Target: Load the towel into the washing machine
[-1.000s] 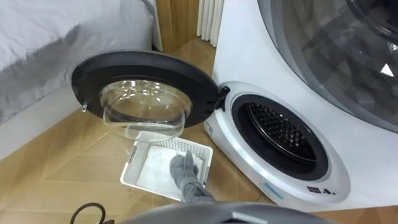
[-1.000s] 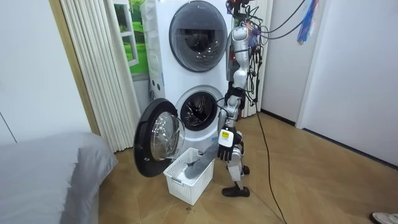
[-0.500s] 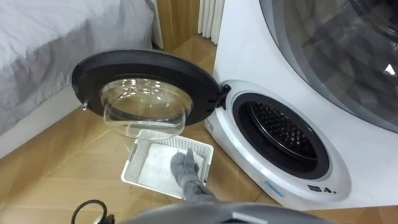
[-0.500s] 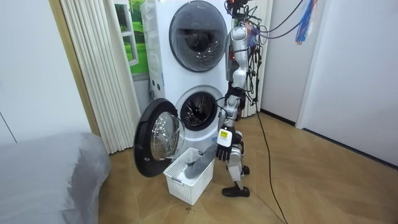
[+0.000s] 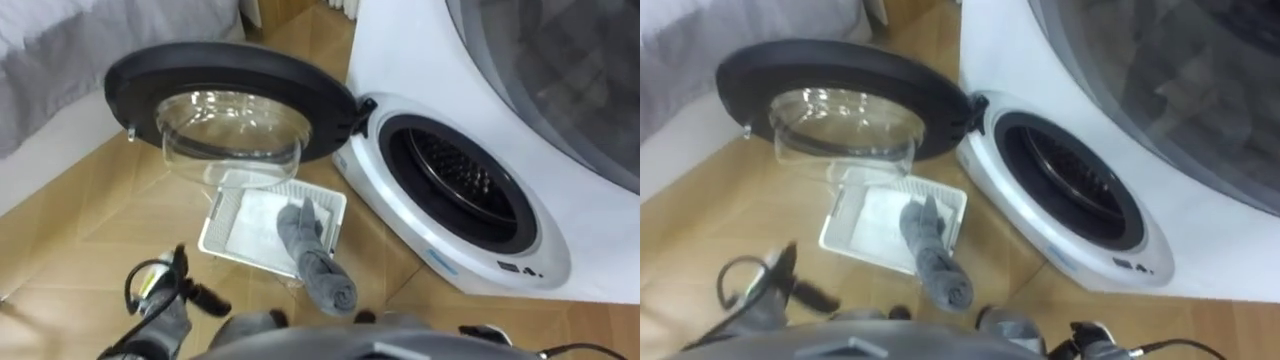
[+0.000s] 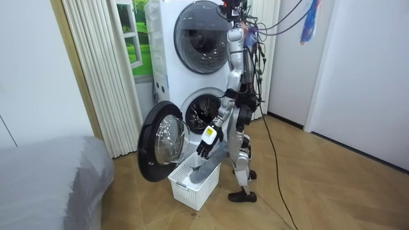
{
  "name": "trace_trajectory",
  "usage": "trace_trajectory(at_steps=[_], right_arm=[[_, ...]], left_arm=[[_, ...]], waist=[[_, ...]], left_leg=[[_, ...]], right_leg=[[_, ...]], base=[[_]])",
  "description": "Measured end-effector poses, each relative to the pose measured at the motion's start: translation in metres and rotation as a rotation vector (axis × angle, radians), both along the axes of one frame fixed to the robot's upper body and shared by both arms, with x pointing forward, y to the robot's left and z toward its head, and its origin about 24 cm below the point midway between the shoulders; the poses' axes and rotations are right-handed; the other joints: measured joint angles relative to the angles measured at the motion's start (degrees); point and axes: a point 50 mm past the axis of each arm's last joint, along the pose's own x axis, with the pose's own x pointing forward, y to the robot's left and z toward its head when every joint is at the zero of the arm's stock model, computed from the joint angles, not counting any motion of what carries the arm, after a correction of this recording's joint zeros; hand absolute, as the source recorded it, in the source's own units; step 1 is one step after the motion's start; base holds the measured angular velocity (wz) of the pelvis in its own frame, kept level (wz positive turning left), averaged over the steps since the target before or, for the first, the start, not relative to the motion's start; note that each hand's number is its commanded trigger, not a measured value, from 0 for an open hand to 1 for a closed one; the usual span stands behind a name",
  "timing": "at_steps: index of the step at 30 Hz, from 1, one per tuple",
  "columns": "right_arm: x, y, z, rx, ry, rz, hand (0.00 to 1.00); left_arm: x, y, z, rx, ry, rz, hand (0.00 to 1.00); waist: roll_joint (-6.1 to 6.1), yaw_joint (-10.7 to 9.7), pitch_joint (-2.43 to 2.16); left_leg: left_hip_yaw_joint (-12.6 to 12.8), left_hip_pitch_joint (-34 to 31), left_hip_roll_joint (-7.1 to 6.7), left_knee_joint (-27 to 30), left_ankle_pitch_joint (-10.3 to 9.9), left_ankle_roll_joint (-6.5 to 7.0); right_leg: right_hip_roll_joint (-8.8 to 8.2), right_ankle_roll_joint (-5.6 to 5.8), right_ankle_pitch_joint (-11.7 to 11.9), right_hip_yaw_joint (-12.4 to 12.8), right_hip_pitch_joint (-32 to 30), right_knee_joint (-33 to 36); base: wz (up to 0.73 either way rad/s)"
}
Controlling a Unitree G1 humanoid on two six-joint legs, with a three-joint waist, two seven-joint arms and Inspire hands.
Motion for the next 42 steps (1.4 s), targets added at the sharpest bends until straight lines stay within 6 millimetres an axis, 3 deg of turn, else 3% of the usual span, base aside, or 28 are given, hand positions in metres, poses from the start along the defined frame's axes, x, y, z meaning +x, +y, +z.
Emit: trace_trajectory(at_steps=[6,10,14,16,17,22,26,33,42], right_arm=[[0.035,0.000,0.007,-0.013,-0.144,-0.023,0.00],[0.060,0.004,0.014,-0.014,-0.205,0.013,0.00],[0.082,0.013,0.019,0.013,-0.268,0.029,0.00],[0.095,0.016,0.024,0.026,-0.313,0.041,0.00],[0.101,0.017,0.027,0.031,-0.337,0.045,0.00],[0.125,0.024,0.037,0.064,-0.418,0.030,0.00],[0.141,0.026,0.046,0.105,-0.484,-0.031,0.00],[0.162,0.035,0.061,0.184,-0.626,-0.077,0.00],[0.173,0.051,0.068,0.288,-0.692,-0.104,0.00]], left_arm=[[0.026,-0.019,0.007,-0.005,-0.066,-0.112,0.00],[0.043,-0.026,0.012,0.026,-0.088,-0.206,0.00],[0.077,-0.039,0.029,0.073,-0.183,-0.330,0.00],[0.094,-0.047,0.039,0.101,-0.232,-0.415,0.00],[0.106,-0.052,0.047,0.119,-0.271,-0.448,0.00],[0.137,-0.063,0.070,0.162,-0.366,-0.528,0.00],[0.151,-0.069,0.082,0.218,-0.416,-0.607,0.00],[0.158,-0.080,0.090,0.328,-0.448,-0.775,0.00],[0.165,-0.086,0.097,0.405,-0.473,-0.888,0.00]], waist=[[0.70,-0.07,0.56],[0.00,-0.76,1.24],[-0.94,-3.05,2.53],[-0.95,-3.40,2.91],[-1.11,-3.45,3.37],[-0.68,-5.22,3.69],[0.27,-6.66,4.31],[0.44,-8.62,4.35],[0.53,-11.09,4.22]], left_leg=[[-0.49,-5.77,0.46,2.00,0.02,0.00],[-1.10,-11.03,0.81,4.93,0.02,-0.03],[-1.37,-18.42,0.98,9.99,0.00,-0.04],[-0.98,-22.29,1.03,12.24,-0.01,-0.03],[-0.58,-25.07,1.15,14.07,-0.02,-0.02],[-0.37,-34.42,1.99,19.52,-0.48,0.35],[-0.52,-41.83,3.53,27.04,-3.04,0.52],[-0.25,-52.65,5.09,37.84,-4.90,0.02],[-0.99,-61.16,6.98,45.29,-5.90,-1.13]], right_leg=[[0.09,0.01,-0.05,0.77,-7.65,4.86],[-0.32,-0.42,-0.31,0.89,-15.79,12.81],[-0.67,-0.90,-0.64,1.35,-21.89,16.70],[-0.61,-0.96,-0.86,2.36,-24.85,16.97],[-0.56,-0.96,-0.87,3.15,-27.34,17.73],[0.40,-1.57,-0.98,4.90,-35.55,19.85],[1.01,-2.49,-2.07,5.29,-43.07,26.90],[1.28,-3.62,-4.29,6.47,-55.13,38.68],[2.58,-5.03,-5.28,6.99,-64.05,46.14]], base=[[-0.09],[-0.08],[0.19],[-0.01],[-0.19],[-0.14],[-0.11],[-0.06],[-0.04]])
